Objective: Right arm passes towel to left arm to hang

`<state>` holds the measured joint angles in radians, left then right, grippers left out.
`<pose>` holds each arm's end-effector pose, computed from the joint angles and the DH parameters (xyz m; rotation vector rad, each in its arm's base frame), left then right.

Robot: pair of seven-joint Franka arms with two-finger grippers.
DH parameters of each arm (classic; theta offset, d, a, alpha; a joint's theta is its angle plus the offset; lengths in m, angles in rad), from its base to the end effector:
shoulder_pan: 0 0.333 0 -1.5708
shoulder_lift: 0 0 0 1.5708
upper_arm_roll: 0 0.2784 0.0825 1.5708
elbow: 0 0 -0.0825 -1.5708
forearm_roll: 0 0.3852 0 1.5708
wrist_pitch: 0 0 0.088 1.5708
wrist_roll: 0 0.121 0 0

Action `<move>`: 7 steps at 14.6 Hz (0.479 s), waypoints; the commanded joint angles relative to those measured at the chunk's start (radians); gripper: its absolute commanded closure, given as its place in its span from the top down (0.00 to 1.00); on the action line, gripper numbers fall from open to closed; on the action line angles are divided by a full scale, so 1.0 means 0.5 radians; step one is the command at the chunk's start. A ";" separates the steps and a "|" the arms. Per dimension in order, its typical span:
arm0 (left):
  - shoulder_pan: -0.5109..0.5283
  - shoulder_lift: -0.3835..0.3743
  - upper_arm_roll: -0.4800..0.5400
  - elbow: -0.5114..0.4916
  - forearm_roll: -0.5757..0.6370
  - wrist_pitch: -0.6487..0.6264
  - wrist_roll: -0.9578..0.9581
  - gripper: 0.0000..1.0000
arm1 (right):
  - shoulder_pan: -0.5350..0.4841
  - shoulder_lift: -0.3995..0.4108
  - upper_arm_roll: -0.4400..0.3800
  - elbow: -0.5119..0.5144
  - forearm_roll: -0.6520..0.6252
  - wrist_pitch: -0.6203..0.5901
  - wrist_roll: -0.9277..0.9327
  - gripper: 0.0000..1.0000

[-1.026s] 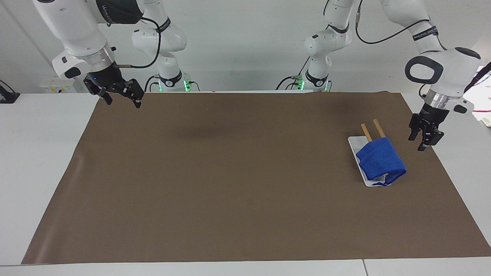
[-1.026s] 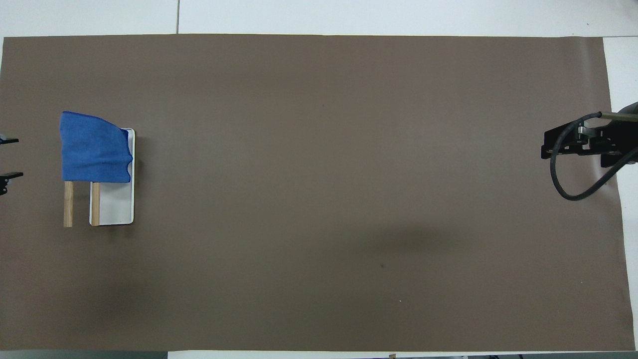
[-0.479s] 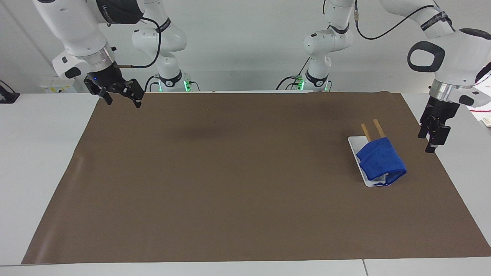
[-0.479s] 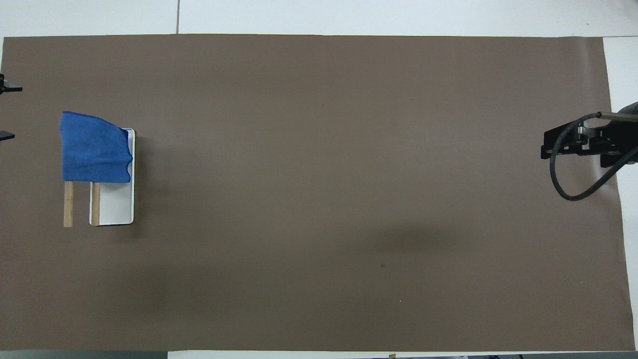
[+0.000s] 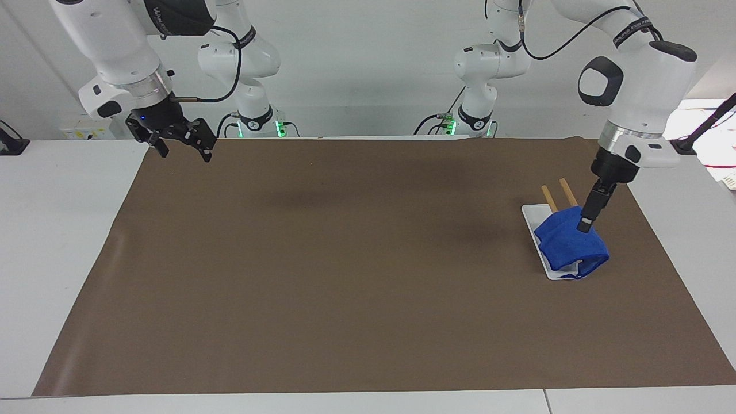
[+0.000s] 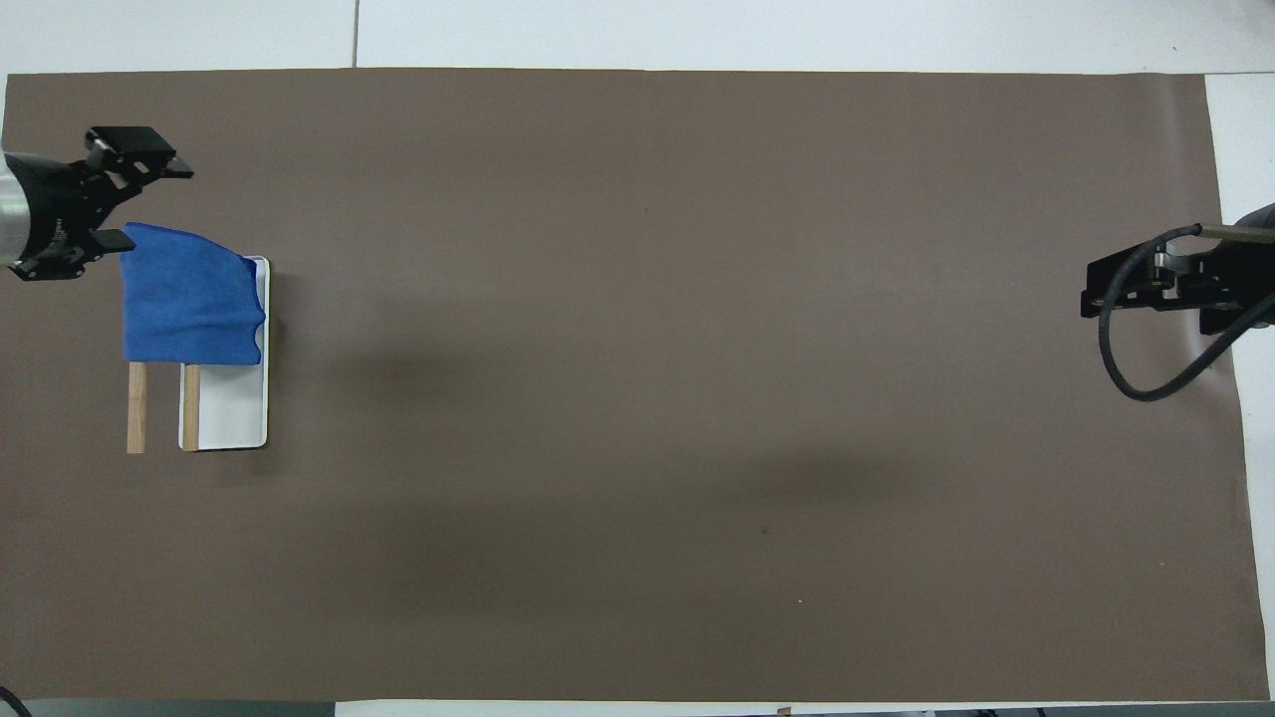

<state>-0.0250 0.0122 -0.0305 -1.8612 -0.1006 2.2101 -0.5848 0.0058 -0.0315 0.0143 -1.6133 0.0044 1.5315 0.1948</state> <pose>0.6001 -0.0378 0.4894 2.7991 0.8287 0.4289 0.5415 0.0115 0.5668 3.1272 -0.2738 -0.0792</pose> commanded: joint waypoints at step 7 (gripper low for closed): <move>-0.064 0.117 0.027 0.519 0.192 -0.849 0.773 1.00 | -0.009 -0.041 0.008 -0.050 -0.015 -0.001 0.031 1.00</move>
<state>-0.0566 0.0326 -0.0239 -1.6821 -0.0235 1.8697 -0.2625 0.0057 -0.0315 0.0142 -1.6135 0.0044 1.5314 0.1948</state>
